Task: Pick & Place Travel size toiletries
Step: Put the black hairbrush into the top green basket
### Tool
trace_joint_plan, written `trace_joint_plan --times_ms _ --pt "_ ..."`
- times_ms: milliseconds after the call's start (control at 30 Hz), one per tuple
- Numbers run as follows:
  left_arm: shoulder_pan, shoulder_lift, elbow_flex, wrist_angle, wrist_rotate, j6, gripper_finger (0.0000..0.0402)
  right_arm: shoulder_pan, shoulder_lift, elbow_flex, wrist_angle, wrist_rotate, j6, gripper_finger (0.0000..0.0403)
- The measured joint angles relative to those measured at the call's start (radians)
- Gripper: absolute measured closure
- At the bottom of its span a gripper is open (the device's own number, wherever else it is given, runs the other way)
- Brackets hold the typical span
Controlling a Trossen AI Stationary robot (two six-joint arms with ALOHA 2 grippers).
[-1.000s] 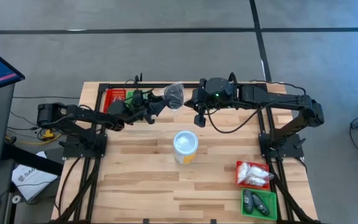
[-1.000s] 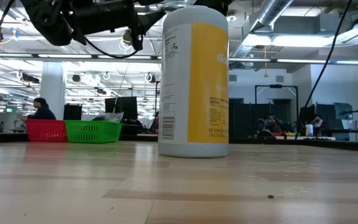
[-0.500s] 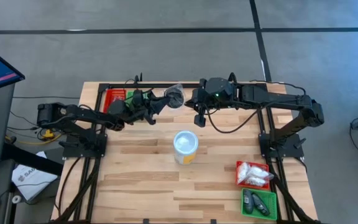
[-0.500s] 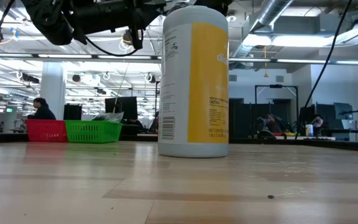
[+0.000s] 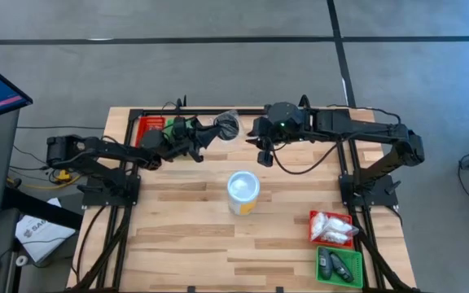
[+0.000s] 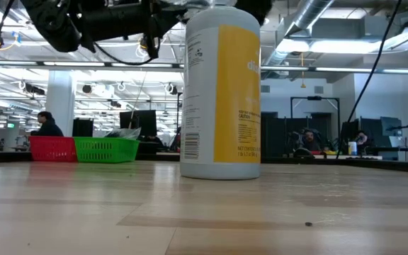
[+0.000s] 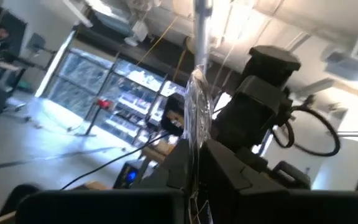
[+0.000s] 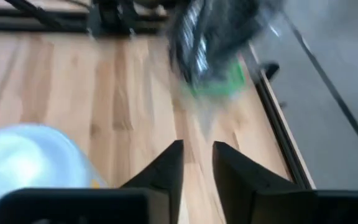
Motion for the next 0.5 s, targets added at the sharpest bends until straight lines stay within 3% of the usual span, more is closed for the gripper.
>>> trace_joint_plan --times_ms 300,500 --pt "0.070 -0.214 -0.078 -0.325 -0.006 0.021 0.0382 -0.072 0.000 0.000 -0.159 0.000 0.041 0.0271" --pt "0.082 -0.445 -0.095 -0.741 -0.177 0.089 0.0382 -0.095 0.000 0.000 -0.202 0.000 0.049 0.0256"
